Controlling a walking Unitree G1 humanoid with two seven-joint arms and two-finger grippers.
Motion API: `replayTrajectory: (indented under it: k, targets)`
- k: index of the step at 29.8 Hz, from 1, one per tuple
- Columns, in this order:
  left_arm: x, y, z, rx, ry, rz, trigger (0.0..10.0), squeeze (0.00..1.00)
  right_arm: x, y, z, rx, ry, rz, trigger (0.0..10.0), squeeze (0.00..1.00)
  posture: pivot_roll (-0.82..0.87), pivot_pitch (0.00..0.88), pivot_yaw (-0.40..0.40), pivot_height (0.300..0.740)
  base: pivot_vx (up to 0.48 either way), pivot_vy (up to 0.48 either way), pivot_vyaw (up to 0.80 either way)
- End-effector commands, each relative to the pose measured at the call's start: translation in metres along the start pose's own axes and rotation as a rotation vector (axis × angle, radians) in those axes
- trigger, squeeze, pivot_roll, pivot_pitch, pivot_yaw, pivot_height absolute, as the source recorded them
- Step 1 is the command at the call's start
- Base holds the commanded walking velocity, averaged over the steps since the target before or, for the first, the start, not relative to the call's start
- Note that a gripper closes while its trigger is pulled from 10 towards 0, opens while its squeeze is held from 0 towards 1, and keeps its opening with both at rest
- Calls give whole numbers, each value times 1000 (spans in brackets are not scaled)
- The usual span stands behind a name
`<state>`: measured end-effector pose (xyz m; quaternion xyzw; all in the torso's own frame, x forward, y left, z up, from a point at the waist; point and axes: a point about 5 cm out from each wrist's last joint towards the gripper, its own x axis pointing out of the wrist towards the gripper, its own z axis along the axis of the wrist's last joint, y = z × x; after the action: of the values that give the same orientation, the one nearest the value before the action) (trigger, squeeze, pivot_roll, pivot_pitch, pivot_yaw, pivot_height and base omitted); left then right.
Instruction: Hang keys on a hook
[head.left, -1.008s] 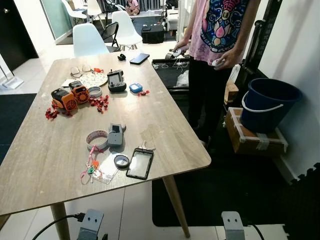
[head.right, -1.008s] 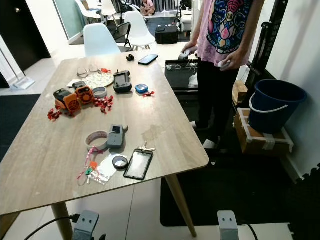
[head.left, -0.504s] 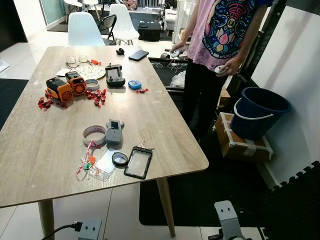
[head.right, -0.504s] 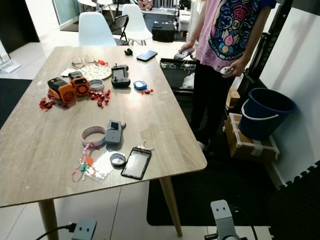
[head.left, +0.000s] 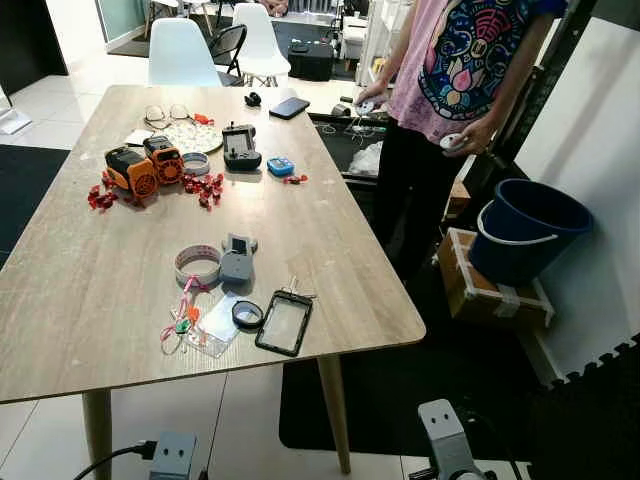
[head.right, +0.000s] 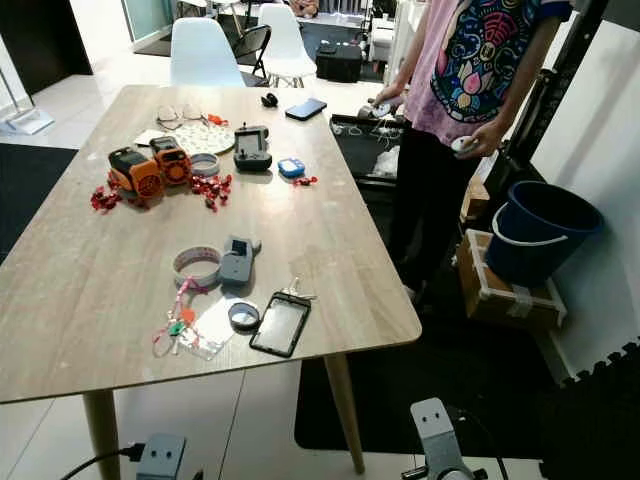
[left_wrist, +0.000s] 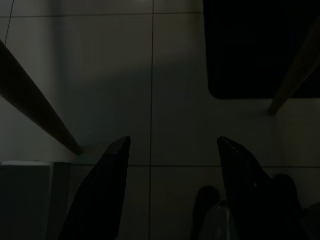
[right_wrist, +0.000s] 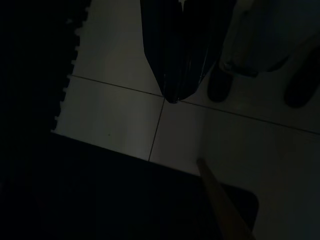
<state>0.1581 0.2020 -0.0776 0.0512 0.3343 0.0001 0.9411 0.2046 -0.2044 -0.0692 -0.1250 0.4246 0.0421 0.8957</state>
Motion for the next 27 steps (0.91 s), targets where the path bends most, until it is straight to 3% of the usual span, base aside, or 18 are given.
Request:
replayTrajectory:
  k: [1, 18, 27]
  targets:
    - [0, -4, -2, -8, 9, -7, 10000, 0, -1, 0, -5, 0, 14, 1, 10000, 0, 73, 59, -99, 740, 0, 0, 0]
    - [3, -5, 11, -60, -59, 15, 10000, 0, -3, 5, -13, 12, 29, 5, 10000, 0, 70, 58, -82, 740, 0, 0, 0]
    - [4, -7, 12, -27, -61, 1, 10000, 0, -3, 8, -14, 15, 32, 9, 10000, 0, 69, 57, -76, 740, 0, -444, 0]
